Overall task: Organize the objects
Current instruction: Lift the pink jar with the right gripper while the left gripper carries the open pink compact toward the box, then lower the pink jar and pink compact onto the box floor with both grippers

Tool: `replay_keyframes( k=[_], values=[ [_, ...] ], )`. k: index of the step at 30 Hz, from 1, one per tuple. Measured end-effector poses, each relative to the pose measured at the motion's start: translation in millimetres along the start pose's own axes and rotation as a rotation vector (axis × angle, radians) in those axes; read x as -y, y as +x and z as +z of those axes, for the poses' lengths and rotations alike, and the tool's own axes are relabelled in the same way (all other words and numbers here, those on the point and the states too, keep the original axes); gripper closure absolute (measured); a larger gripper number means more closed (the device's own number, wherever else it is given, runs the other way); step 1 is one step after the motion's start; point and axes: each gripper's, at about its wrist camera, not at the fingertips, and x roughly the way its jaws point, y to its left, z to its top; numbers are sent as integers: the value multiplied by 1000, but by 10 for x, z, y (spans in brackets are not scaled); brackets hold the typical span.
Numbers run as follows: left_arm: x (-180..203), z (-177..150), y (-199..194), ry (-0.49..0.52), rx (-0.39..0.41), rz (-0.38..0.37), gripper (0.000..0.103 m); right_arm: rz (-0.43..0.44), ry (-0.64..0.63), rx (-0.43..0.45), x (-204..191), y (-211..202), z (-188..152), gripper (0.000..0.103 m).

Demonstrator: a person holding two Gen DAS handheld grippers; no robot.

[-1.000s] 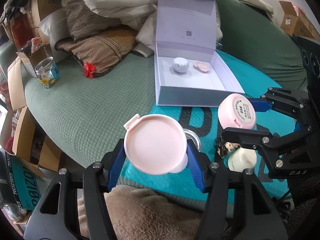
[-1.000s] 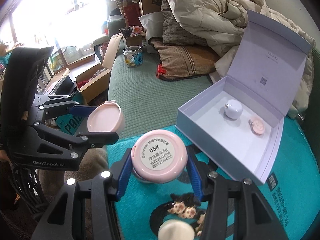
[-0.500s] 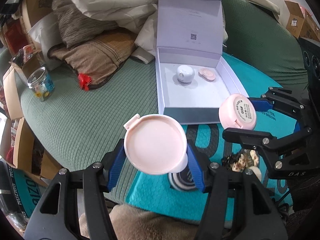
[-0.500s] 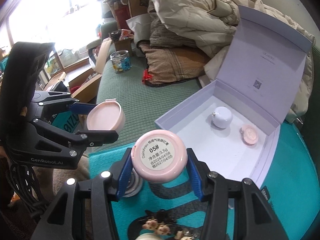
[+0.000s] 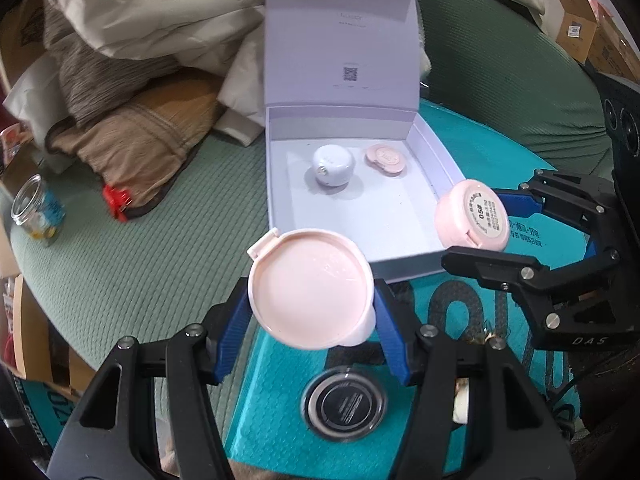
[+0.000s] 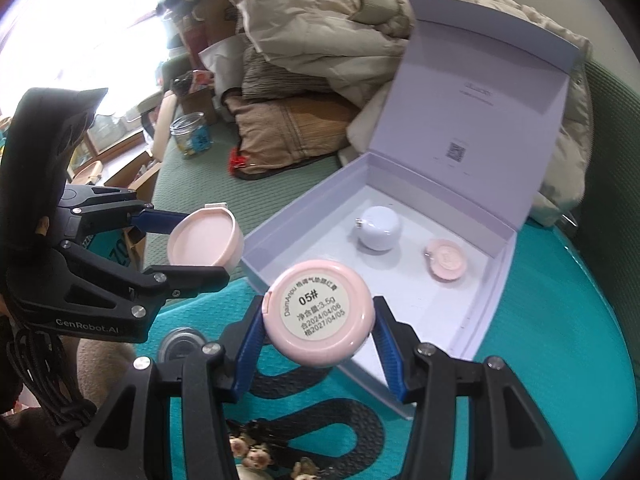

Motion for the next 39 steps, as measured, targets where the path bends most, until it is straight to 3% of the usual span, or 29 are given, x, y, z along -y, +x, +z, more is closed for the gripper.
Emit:
replay_keyframes(
  k=[17,39],
  values=[
    [178,376,513,48,-51,-66,46,-53,76,-26,456,158,-7,50],
    [230,622,1219,135,-178,-88,46,-68,109,-116,805,738,67,50]
  ],
)
